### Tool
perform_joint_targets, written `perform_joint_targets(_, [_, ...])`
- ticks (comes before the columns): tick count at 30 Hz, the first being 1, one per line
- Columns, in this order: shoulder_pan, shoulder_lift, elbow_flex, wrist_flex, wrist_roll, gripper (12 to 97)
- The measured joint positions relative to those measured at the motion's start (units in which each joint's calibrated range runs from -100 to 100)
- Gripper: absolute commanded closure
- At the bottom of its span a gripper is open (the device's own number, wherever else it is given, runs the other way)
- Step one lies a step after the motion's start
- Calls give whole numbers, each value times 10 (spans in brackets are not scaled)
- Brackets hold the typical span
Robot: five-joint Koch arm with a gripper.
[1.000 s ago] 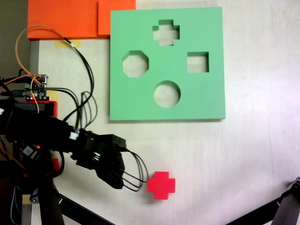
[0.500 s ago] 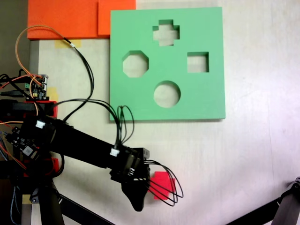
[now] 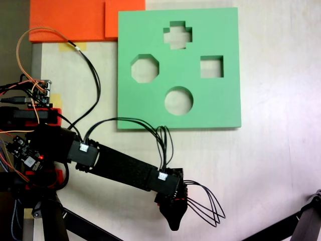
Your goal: Put the cross columnar block into the corresponding hole
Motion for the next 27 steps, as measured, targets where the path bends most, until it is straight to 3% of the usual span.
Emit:
perform_joint_targets(14, [-2,52,-1,-2,0,220])
perform_joint_targets(22, [-4,47,-33,-1,3,567])
perform_joint_targets(27, [-3,41,-32,-4,3,672])
